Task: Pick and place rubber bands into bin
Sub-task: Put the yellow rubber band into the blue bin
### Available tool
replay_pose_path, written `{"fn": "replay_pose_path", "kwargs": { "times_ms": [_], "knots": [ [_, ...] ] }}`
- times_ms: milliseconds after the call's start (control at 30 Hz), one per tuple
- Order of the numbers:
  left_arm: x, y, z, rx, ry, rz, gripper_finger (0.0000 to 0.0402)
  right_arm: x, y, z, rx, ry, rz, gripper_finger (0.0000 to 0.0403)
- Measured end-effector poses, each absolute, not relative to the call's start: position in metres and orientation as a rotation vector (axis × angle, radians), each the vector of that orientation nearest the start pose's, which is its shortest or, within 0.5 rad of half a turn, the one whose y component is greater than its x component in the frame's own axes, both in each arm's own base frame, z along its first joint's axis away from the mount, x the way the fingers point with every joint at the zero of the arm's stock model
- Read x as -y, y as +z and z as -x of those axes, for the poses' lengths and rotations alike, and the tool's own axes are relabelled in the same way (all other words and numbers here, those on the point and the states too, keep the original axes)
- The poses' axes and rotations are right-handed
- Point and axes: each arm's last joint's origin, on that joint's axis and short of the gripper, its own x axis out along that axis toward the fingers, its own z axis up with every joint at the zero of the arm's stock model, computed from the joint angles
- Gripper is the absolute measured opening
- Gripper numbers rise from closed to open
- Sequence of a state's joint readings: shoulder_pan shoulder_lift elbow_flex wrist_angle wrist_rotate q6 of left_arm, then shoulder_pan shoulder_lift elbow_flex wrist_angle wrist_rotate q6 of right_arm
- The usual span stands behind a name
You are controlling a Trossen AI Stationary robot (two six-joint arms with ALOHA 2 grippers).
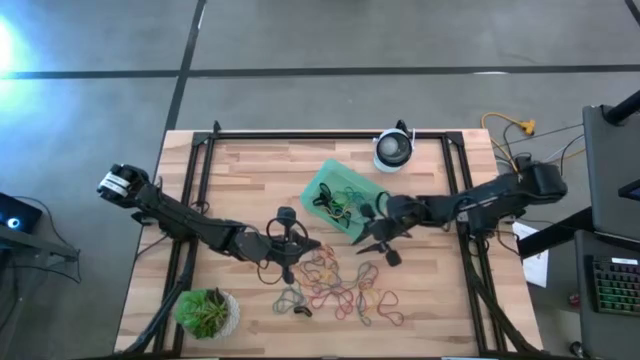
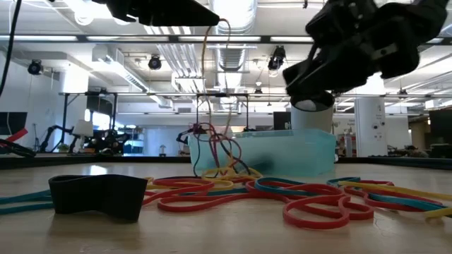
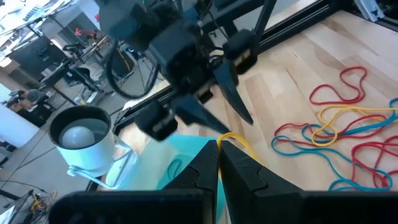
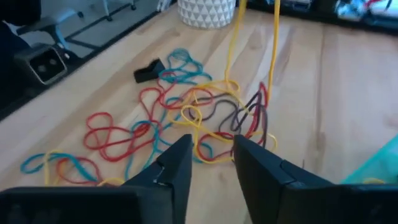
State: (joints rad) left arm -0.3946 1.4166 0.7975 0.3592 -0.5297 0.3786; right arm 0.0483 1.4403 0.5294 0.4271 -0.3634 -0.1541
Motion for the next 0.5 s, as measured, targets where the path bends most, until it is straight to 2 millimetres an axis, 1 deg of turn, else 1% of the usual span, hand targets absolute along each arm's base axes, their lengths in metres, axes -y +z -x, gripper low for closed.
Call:
{"fn": "replay_pose_path", "kwargs": {
  "times_ms": [267,400,500],
  "knots": [
    [0.111,0.247,-0.283,-0.251,0.051,-0.494,0.0,-0.028,0.148,-0.307,-0.517,0.452,0.054,0.0192],
    [0.116,0.247,-0.281,-0.246,0.033,-0.499,0.0,-0.029,0.144,-0.325,-0.521,0.457,0.072,0.021],
    [0.118,0.247,-0.28,-0.242,0.025,-0.502,0.0,-0.029,0.141,-0.333,-0.551,0.461,0.075,0.0216]
  ]
}}
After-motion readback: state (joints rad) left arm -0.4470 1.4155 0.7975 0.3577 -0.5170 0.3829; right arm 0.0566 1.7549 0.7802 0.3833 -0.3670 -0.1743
